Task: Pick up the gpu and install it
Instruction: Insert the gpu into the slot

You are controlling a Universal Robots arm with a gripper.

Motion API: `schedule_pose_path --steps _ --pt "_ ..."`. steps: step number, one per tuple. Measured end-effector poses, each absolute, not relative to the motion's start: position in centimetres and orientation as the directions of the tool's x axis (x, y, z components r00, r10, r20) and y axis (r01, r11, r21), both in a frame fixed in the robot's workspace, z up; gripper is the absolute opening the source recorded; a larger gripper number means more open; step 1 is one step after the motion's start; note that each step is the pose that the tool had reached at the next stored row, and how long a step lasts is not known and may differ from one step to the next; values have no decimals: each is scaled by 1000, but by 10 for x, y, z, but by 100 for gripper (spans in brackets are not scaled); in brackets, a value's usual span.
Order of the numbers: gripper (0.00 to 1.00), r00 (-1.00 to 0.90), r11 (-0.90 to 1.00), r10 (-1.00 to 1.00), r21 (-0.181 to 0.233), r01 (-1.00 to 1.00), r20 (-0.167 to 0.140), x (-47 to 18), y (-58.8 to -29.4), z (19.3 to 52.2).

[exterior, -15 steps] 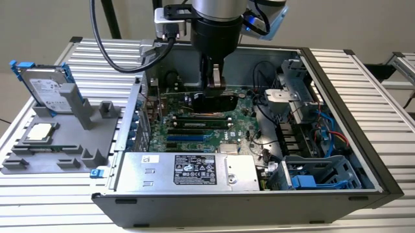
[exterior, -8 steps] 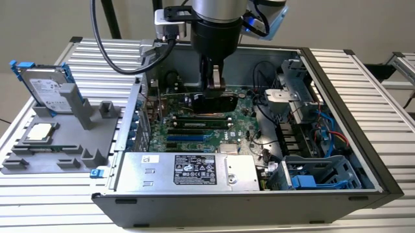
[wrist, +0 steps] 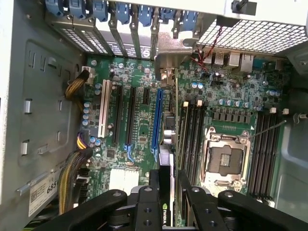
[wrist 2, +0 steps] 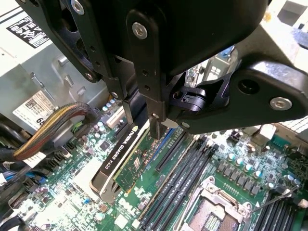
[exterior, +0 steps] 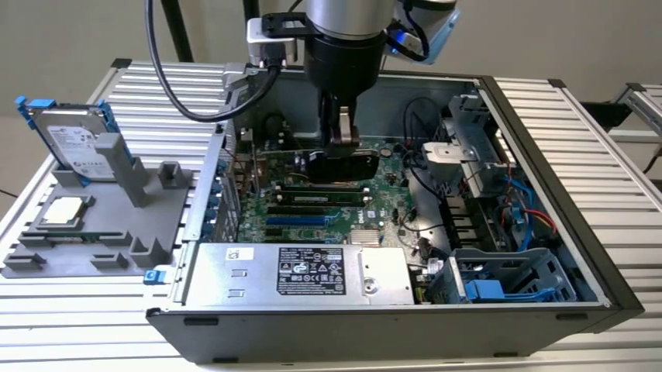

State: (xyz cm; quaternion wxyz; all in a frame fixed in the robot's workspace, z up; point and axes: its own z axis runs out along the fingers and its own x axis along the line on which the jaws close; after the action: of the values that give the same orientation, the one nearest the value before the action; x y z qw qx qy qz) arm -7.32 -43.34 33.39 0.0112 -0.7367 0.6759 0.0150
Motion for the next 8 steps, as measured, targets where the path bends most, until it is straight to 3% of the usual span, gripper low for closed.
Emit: schedule_pose_path --steps 8 --pt "0 86 -86 -996 4 -996 -37 -73 -433 332"
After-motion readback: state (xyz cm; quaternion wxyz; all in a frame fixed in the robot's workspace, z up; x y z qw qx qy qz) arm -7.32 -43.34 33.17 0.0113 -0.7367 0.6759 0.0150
